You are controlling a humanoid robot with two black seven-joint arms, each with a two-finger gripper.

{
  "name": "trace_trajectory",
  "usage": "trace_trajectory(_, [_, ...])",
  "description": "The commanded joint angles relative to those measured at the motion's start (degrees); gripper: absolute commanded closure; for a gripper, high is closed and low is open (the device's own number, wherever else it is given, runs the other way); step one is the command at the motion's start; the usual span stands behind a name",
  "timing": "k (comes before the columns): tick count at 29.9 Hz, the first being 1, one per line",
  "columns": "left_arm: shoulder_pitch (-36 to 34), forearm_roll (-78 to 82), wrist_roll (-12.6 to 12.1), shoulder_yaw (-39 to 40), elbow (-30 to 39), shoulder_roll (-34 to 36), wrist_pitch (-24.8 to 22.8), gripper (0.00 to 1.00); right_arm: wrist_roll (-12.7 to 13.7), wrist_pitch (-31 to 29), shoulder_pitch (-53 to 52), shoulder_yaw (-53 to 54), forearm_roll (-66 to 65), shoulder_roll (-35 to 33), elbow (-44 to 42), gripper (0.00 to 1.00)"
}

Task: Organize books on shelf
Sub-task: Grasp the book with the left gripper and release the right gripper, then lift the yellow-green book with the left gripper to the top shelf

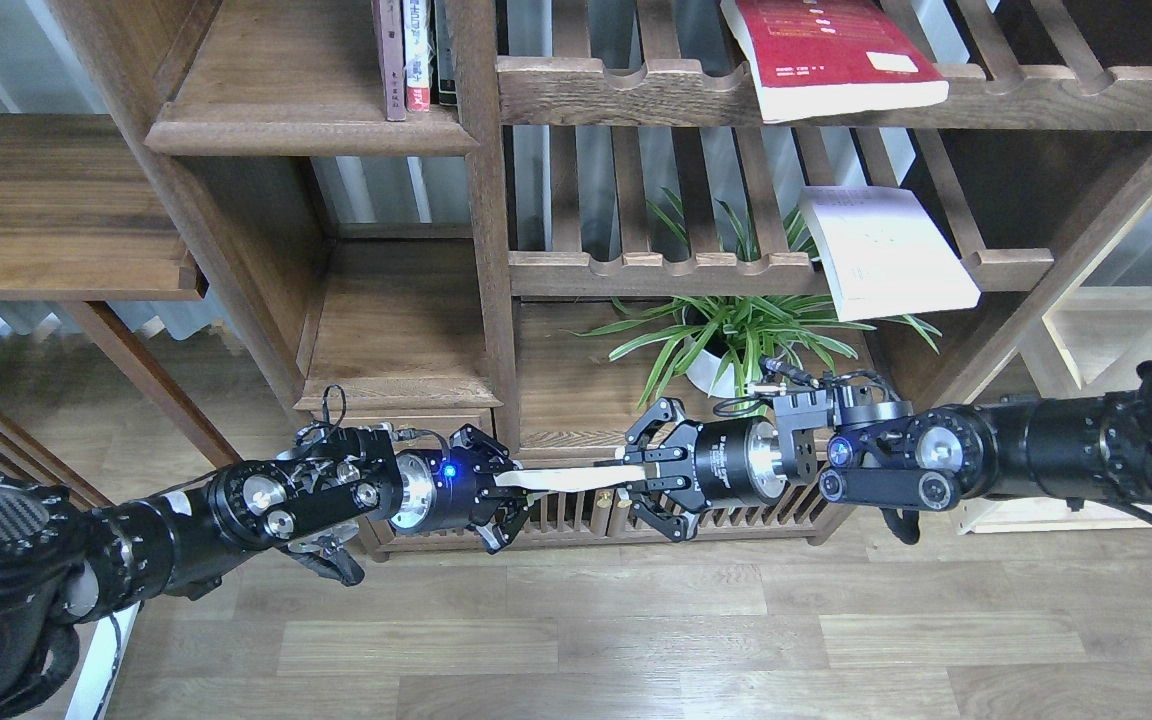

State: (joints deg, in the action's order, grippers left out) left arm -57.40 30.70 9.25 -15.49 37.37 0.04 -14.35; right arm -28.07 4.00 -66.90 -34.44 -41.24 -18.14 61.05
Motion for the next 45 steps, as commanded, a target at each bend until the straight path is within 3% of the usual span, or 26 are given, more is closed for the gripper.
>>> trace_trajectory(1, [0.9, -3.1, -0.7, 0.5, 0.1, 0.0, -1.1, 0.93, 0.1, -0.6, 0.5, 0.2, 1.3, -0.1, -0.4, 0.8])
trace_trajectory(5, [1.6, -4.3, -0.7, 0.5, 0.2, 0.0, -0.9, 0.92, 0.1, -0.6, 1.2, 0.4, 7.7, -0.3, -3.2, 0.41])
trace_trajectory(7, [1.7, -4.3, -0.2, 0.6, 0.5, 0.0, -0.9, 0.92, 0.1, -0.7, 1.4, 0.8, 8.6, -0.9, -5.2, 0.0])
trace_trajectory(15, [1.9, -4.4, 0.4, 6.6, 2.6, 0.0, -1.2, 0.91, 0.1, -5.3, 3.1, 2.2, 10.1, -11.9, -10.9, 0.0])
trace_trajectory(20, [2.4, -4.4, 0.4, 12.9, 8.9, 1.0, -0.5, 0.91, 0.1, -7.7, 7.1, 6.6, 10.1, -21.6, -12.4, 0.0])
trace_trajectory(27, [2.4, -4.4, -0.3, 19.3, 25.8, 18.5, 0.2, 0.91, 0.1, -7.1, 14.9, 11.5, 10.1, -31.8, -12.4, 0.0])
trace_trajectory(33, [2.7, -4.5, -0.5, 20.8, 40.0, 34.9, 0.4, 0.91, 0.1, -2.5, 23.2, 15.9, 10.2, -35.6, -12.4, 0.0])
trace_trajectory(41, [3.4, -7.8, 0.2, 25.1, 51.5, 54.5, -2.5, 0.9, 0.1, 3.9, 31.5, 16.0, 12.8, -35.8, -12.4, 0.0])
trace_trajectory(45, [3.4, -12.3, 0.2, 28.3, 52.7, 61.7, -5.9, 0.9, 0.1, 8.3, 33.0, 16.0, 13.8, -35.5, -12.4, 0.0])
